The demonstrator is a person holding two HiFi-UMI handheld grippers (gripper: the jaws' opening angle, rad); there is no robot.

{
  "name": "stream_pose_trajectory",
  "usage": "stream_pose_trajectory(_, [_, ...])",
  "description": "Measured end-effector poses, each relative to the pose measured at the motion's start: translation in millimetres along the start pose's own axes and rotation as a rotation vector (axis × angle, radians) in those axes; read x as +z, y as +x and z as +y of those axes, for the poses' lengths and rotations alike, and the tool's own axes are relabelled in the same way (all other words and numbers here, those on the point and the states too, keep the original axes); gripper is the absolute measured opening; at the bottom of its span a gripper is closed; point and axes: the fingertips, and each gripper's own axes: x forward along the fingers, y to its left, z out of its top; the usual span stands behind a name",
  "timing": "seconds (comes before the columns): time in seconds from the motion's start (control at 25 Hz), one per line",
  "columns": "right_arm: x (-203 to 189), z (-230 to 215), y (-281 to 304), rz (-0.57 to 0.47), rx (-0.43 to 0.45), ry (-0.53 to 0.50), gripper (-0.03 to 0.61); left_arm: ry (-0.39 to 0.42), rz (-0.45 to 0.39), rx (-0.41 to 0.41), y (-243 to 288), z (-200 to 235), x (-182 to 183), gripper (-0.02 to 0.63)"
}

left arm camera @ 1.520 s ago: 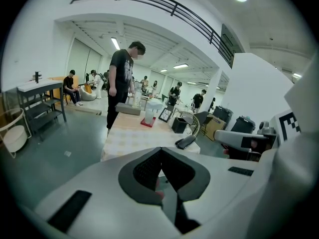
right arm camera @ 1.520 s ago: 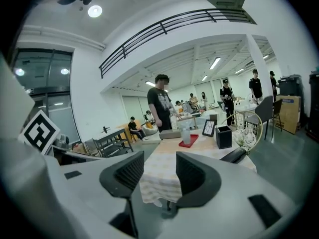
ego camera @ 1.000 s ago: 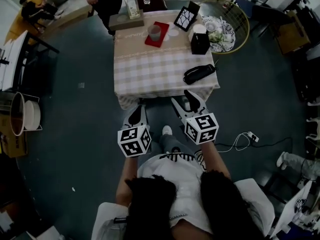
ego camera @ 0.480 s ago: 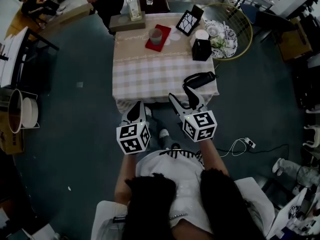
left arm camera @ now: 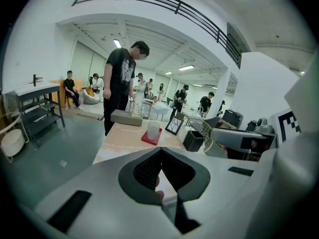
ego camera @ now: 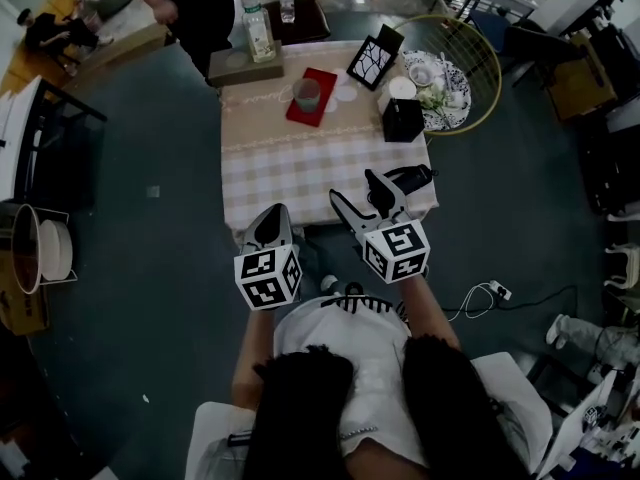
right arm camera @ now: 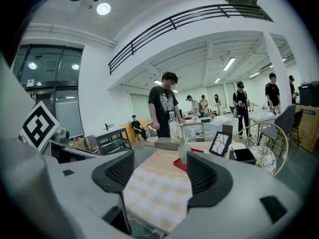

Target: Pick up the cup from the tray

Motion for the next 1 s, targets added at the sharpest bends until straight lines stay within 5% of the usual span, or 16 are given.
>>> stream_pose_trajectory(1.0, [27,-66,206,-0.018,-0.109,-0.081,0.414,0.036,0.150,-0.072,164,91,74,0.006])
